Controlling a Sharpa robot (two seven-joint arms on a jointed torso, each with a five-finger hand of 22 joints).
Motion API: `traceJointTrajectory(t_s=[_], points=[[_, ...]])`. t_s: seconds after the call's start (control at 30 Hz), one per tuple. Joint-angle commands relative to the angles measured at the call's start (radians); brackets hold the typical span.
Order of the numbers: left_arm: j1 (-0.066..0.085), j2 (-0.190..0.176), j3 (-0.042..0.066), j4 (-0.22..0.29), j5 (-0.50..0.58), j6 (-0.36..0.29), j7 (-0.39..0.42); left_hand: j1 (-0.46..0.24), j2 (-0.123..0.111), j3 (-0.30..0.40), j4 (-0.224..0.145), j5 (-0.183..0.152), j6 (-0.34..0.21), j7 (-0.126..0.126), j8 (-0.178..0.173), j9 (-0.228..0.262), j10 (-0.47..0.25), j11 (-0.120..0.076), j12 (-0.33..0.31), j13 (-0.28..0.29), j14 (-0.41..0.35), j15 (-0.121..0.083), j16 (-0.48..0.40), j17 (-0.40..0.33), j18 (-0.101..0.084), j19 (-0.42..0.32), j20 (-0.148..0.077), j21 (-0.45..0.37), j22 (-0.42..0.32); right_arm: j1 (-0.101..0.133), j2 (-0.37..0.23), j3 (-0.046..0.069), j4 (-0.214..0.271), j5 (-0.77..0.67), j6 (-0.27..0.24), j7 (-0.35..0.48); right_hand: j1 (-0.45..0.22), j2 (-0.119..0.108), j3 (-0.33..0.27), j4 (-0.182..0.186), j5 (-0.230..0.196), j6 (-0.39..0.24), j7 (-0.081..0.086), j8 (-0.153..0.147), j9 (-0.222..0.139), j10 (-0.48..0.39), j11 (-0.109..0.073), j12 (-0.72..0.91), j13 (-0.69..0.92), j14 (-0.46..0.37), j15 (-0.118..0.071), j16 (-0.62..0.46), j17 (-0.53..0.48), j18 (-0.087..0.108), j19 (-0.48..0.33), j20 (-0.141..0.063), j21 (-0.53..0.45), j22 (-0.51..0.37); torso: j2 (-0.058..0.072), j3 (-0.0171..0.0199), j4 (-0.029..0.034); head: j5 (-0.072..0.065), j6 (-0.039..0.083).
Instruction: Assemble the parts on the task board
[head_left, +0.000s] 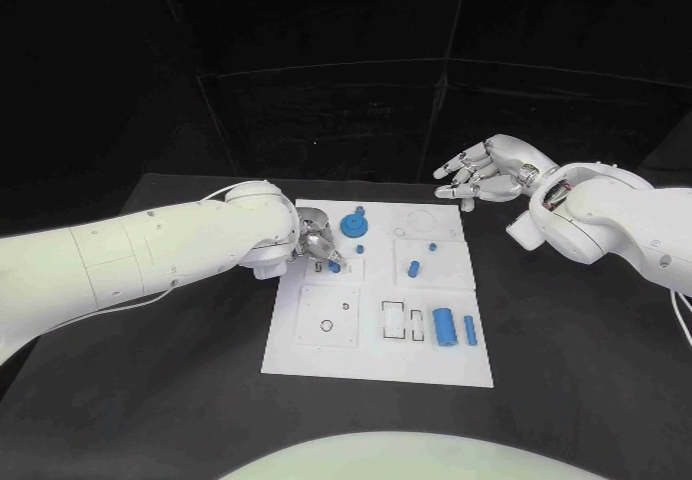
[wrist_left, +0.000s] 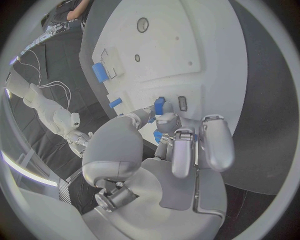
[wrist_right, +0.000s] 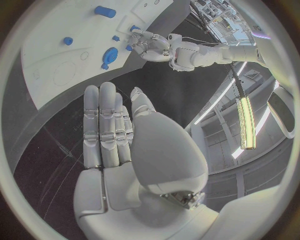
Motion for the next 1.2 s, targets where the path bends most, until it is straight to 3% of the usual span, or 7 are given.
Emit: traceJointTrajectory(t_s=[0.03, 0.5, 0.73, 1.2], points=[[-0.006, 0.008, -0.004, -0.004, -0.004, 0.042, -0.007, -0.014, 0.003, -0.025, 0.007, -0.004, 0.007, -0.004, -0.007, -0.003, 0.003, -0.006, 0.006, 0.003, 0.104, -0.006, 0.006, 0.263, -0.016, 0.003, -0.009, 0.003, 0.006, 0.002, 0.001, 0.001, 0.001, -0.002, 0.006, 0.008, -0.001, 0.008, -0.004, 0.0, 0.004, 0.002, -0.002, 0.005, 0.001, 0.005, -0.001, -0.006, -0.001, 0.007, 0.001, -0.003, 0.001, 0.005, 0.006, 0.002, -0.006, -0.001, 0.0, -0.0002, 0.001, -0.003, 0.0], [-0.006, 0.017, -0.004, -0.019, -0.004, 0.047, -0.007, -0.026, 0.013, -0.089, 0.031, -0.003, 0.023, -0.011, 0.007, 0.001, 0.013, -0.012, 0.022, 0.017, 0.104, -0.011, 0.006, 0.263, -0.019, 0.008, -0.013, 0.013, 0.024, 0.002, 0.001, 0.001, 0.002, -0.002, 0.006, 0.007, -0.001, 0.008, -0.005, 0.002, 0.004, 0.002, -0.002, 0.005, 0.001, 0.005, -0.001, -0.006, -0.001, 0.007, 0.001, -0.004, 0.002, 0.005, 0.007, 0.002, -0.007, -0.001, 0.0, -0.0007, 0.0014, -0.004, 0.0], [-0.006, 0.019, -0.004, -0.023, -0.004, 0.051, -0.007, -0.072, 0.026, -0.147, 0.081, -0.002, 0.032, -0.014, 0.016, 0.002, 0.021, -0.014, 0.033, 0.025, 0.104, -0.013, 0.006, 0.263, -0.021, 0.012, -0.015, 0.018, 0.033, 0.002, 0.003, 0.001, 0.001, -0.002, 0.007, 0.007, -0.003, 0.008, -0.006, 0.003, 0.005, 0.002, -0.002, 0.005, 0.001, 0.005, -0.001, -0.006, 0.0, 0.008, 0.001, -0.005, 0.002, 0.005, 0.007, 0.002, -0.007, -0.002, 0.0, -0.0013, 0.0014, -0.005, -0.001], [-0.006, 0.02, -0.004, -0.029, -0.004, 0.051, -0.005, -0.106, 0.056, -0.188, 0.134, 0.002, 0.039, -0.018, 0.024, 0.001, 0.028, -0.017, 0.043, 0.032, 0.104, -0.016, 0.006, 0.263, -0.022, 0.014, -0.018, 0.022, 0.042, 0.002, 0.004, 0.001, -0.001, -0.002, 0.007, 0.007, -0.005, 0.01, -0.008, 0.006, 0.006, 0.002, -0.002, 0.006, 0.001, 0.005, -0.001, -0.006, 0.0, 0.009, 0.002, -0.008, 0.004, 0.005, 0.008, 0.002, -0.009, -0.002, 0.0, -0.0015, 0.0019, -0.005, -0.003]])
